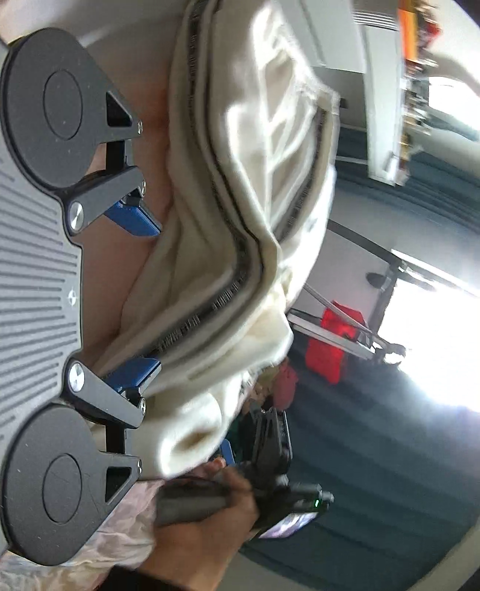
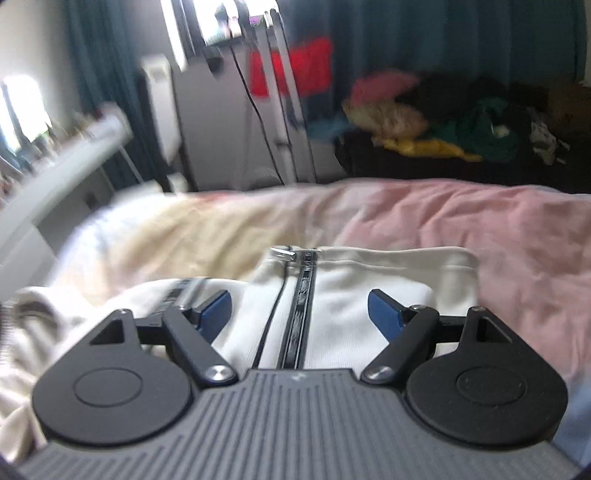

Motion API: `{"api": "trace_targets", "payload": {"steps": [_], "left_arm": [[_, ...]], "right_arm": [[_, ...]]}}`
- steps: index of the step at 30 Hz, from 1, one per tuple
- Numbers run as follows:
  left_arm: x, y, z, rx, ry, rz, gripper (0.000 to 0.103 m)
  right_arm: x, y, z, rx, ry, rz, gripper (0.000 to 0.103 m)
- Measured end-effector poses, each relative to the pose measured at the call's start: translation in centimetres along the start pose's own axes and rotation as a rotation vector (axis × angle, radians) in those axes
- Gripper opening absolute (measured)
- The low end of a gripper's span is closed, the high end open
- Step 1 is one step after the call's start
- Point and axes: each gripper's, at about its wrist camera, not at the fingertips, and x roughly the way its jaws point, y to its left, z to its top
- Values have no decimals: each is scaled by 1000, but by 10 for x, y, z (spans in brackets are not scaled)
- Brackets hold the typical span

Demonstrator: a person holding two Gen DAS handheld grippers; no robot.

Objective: Fold clothes

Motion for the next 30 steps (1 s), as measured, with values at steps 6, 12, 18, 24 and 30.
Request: {"api": "trace_targets", "payload": {"steps": [6,12,18,24,30], "left_arm": [[30,28,-2,-127,62,2,75],[38,30,-7,-132,80,4,75],[29,25,-4,-106,39,2,75],[17,18,0,-101,3,-18,75],[-1,6,-3,-62,-17,-28,75]], "right_arm": [[72,19,17,-25,137,-7,83],[89,25,2,-149,196,-101,43],[31,7,15,-131,61,-123,10],[-93,-68,37,38,-211,-154,10],[-210,-189,-20,375,-463,-174,10]]}}
